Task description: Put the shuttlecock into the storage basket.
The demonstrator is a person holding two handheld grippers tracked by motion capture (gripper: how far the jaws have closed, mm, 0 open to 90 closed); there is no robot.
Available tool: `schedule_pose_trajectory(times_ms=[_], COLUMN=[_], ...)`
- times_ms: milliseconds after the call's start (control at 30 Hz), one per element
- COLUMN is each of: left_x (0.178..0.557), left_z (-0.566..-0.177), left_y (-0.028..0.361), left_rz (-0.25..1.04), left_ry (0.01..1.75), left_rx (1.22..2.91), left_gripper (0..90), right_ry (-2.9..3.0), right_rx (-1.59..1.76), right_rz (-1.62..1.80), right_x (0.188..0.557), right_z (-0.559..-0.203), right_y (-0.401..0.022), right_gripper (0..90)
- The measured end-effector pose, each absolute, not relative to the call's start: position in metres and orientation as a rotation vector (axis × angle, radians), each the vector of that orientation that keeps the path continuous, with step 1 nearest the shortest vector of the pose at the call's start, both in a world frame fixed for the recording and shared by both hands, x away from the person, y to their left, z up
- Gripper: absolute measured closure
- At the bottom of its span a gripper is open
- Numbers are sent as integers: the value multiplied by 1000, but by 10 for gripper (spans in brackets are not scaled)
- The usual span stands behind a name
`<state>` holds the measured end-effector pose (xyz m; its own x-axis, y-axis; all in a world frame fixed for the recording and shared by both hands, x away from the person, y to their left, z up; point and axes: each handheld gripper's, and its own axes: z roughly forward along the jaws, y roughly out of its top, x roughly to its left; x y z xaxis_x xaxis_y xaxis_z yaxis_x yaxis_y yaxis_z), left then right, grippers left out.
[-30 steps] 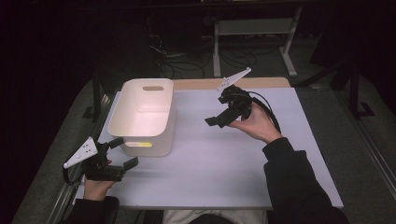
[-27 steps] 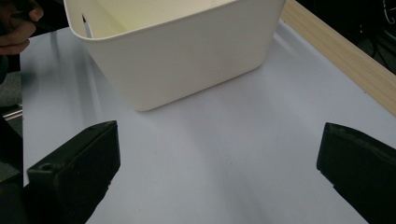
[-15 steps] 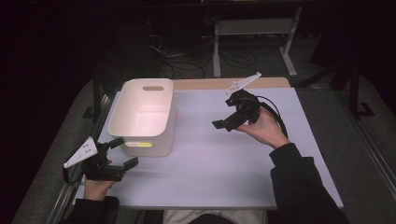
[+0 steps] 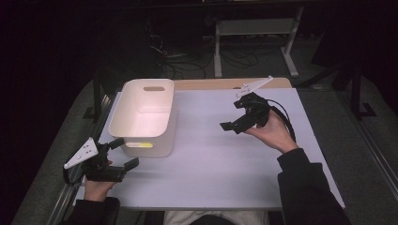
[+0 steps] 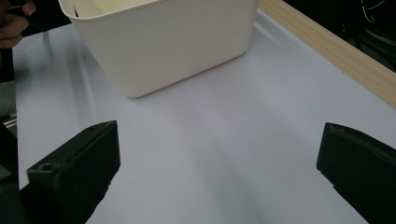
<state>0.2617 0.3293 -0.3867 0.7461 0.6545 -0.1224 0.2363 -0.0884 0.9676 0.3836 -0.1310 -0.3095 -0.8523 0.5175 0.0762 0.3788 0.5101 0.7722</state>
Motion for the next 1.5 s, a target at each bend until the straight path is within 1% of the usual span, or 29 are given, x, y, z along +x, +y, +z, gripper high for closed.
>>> schedule_pose_trajectory(times_ms=[267,1100,1500], left_x=[262,262,263], left_z=[-387,-387,-387], left_y=[329,329,329], left_rz=[405,407,406], left_ry=[722,725,725], left_rx=[1661,1659,1662], left_gripper=[0,0,0], right_ry=[2560,2496,2481], right_rx=[805,927,984], right_rz=[1278,1333,1334], right_x=[379,362,351], right_z=[-313,-347,-365], right_y=[-146,-191,-205], right_gripper=[0,0,0])
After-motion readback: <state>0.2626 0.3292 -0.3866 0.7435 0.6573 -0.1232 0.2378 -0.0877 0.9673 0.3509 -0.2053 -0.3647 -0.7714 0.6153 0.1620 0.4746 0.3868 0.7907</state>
